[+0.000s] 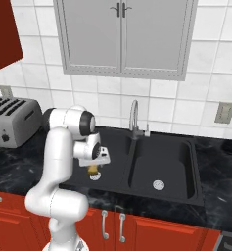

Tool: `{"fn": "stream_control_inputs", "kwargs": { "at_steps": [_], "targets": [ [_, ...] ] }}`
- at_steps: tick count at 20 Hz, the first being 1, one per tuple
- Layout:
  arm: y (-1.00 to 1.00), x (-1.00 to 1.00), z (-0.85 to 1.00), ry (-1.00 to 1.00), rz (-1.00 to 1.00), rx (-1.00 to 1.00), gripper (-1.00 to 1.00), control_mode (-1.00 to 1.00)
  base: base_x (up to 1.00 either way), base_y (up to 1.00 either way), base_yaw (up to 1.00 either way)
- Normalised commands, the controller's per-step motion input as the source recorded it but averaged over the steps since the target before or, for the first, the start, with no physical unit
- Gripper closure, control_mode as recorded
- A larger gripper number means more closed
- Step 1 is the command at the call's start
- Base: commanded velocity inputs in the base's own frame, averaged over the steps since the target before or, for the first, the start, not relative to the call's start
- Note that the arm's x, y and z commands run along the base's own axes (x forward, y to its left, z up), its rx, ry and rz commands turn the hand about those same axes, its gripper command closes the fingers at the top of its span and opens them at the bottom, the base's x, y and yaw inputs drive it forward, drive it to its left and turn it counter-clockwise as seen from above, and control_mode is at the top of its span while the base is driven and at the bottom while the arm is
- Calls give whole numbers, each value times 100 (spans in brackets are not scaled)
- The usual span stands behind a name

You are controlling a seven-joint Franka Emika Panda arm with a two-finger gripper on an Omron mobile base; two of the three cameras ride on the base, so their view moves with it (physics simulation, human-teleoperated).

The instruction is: Pick up the sponge and sponge from the sink, and place them back in the cabinet, and close the cabinet door.

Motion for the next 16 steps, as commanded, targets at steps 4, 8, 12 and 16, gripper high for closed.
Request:
{"fn": "stream_control_inputs", "kwargs": {
  "at_steps": [4,8,12,16],
  "targets": [
    [0,0,-2,5,0,0,100,-100,0,0,0],
    [0,0,-1,0,0,0,100,-100,0,0,0],
    [0,-6,4,-1,0,0,100,-100,0,0,0],
    [0,-12,39,-6,0,0,100,-100,0,0,0]
  ]
}}
